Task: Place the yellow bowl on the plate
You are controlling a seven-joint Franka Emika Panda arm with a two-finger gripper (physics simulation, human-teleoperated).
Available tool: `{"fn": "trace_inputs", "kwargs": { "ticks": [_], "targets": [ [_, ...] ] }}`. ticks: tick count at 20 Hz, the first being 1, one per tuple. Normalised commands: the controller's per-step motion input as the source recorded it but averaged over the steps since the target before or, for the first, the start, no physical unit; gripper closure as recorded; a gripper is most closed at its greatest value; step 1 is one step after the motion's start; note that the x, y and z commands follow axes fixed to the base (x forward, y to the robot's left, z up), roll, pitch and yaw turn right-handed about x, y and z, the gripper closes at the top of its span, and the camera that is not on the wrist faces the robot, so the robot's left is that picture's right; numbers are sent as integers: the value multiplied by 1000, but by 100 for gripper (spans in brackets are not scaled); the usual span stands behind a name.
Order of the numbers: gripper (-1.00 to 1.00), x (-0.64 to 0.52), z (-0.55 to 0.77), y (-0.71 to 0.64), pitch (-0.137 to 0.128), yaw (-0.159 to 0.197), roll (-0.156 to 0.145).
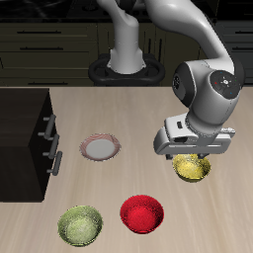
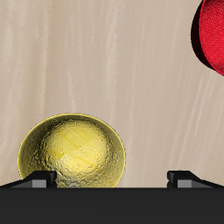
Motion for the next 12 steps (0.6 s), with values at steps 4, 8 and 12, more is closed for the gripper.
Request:
{"fn": "trace_inputs", "kwargs": {
  "ticks": [4,8,12],
  "targets": [
    [-100,-13,-312,-43,22,13,-16],
    [-100,-34,-234,58,18,2,10],
    [-100,5,-206,26,23,15,-4]
  ]
}}
